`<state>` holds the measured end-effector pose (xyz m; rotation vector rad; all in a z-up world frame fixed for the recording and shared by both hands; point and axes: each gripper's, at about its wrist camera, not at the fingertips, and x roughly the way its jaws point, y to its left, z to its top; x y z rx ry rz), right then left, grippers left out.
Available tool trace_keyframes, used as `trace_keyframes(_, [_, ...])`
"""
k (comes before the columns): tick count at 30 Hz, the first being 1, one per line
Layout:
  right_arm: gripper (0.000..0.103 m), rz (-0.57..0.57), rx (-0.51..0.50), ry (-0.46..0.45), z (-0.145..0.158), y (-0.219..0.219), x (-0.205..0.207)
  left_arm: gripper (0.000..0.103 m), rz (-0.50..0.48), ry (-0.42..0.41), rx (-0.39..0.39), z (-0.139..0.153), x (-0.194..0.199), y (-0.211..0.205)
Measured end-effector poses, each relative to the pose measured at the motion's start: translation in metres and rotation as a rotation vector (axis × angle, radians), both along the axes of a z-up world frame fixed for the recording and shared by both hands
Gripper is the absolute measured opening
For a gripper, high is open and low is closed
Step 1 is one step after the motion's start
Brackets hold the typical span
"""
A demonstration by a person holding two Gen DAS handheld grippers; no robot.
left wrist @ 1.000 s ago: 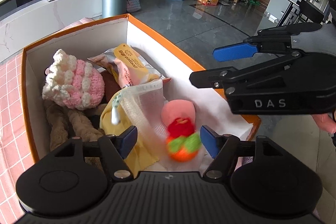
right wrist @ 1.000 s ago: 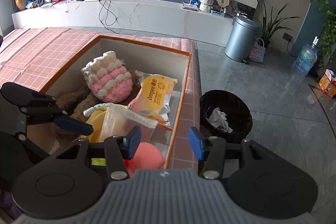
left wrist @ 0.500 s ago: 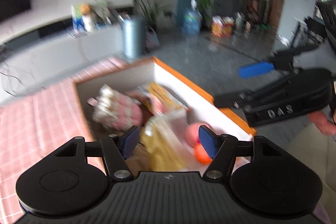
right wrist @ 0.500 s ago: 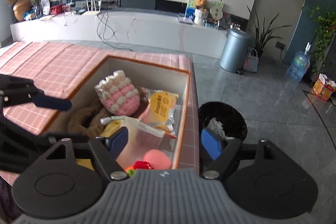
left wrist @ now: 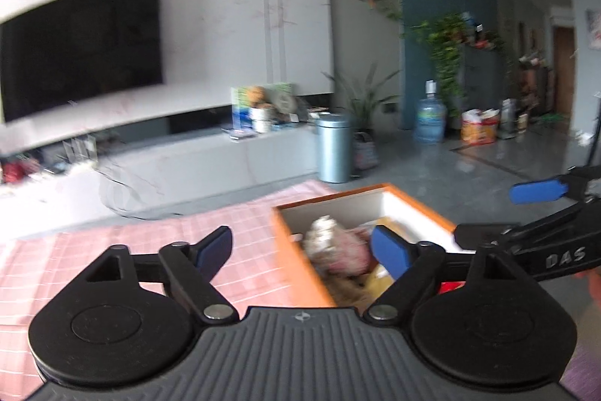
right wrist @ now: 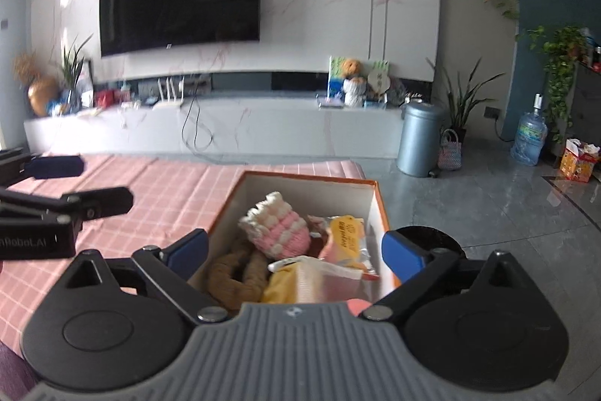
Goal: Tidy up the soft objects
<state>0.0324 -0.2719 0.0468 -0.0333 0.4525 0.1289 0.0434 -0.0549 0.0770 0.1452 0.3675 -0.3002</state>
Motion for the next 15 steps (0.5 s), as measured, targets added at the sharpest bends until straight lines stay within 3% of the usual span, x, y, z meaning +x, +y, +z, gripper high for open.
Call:
trace_keyframes(4, [0.1,-0.058,-0.024,-0.077,-0.01,0.017,-0.022,0.1,0.124,-0.051,-0.003,-0.007,-0.016,0.01])
trace_keyframes(7, [0.1,-0.075,-0.03,-0.089,-0.02,0.026,-0.032,0.103,0.195,0.007,-0.074,-0.015,-0.016,0.02])
trace_keyframes(15, [0.1,-0.117,-0.027,-0.038,-0.055,0.034,-0.037,0.103,0.233,0.072,-0.073,-0.046,-0.013,0.023])
